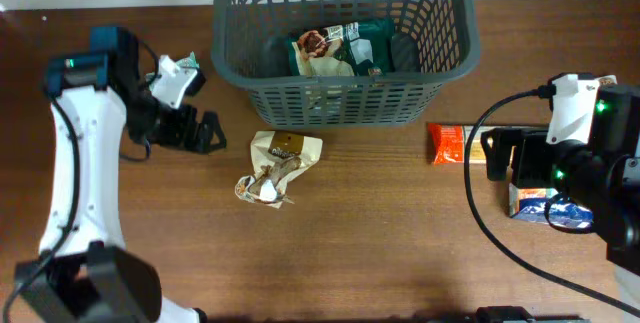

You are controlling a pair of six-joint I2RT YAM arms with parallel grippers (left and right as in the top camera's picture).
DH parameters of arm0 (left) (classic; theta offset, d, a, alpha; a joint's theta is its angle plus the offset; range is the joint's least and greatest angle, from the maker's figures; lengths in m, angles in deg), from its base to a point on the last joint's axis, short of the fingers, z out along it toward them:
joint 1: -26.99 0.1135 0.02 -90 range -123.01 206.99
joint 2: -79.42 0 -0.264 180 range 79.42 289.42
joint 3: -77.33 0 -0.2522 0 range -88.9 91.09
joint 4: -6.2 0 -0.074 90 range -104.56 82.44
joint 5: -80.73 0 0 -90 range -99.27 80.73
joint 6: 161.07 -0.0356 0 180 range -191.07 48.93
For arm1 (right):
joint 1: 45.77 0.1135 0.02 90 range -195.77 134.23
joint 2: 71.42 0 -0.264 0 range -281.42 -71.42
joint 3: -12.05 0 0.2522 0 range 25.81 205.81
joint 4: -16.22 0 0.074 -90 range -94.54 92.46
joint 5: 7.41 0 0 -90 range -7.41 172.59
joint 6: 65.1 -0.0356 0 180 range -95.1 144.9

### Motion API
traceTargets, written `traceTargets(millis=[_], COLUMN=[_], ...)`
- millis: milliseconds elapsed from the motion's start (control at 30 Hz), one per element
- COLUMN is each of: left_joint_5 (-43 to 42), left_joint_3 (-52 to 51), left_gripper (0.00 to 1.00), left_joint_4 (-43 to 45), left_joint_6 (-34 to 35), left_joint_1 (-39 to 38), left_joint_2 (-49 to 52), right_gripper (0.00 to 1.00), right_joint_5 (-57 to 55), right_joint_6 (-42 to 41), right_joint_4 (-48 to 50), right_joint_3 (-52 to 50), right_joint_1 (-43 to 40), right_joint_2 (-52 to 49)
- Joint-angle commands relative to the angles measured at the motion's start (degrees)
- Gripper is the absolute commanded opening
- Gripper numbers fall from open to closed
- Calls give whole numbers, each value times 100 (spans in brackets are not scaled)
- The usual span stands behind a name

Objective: Pack container
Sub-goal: 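Lower the left gripper onto the clear snack bag and grasp it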

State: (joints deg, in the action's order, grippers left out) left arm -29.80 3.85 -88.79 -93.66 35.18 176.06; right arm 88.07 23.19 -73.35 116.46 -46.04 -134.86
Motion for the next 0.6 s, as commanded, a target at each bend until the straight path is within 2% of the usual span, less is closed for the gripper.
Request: traceTargets(millis=[0, 167, 267, 400, 567], left_joint_5=[-138, -487, -525, -529, -774], left_joint_3=[-905, -2017, -2496, -2859, -3097], left_gripper=[100, 98, 98, 98, 95], left_joint_4=[549, 1397, 1932, 2341, 2599], left_joint_6=[162, 181, 573, 855, 892], left_joint_1=[-35, -125, -144, -144, -330], left_joint_2=[-546, -651, -651, -651, -651], right_gripper=[99, 99, 99, 99, 99], right_joint_5=[-9, -9, -9, -9, -9], right_joint_6=[-50, -50, -50, -50, -50], right_joint_4=[11, 11, 7, -33, -48], right_joint_3=[76, 76, 76, 76, 76], right_joint_1=[26, 26, 26, 26, 26], right_joint_2=[7, 7, 7, 7, -13])
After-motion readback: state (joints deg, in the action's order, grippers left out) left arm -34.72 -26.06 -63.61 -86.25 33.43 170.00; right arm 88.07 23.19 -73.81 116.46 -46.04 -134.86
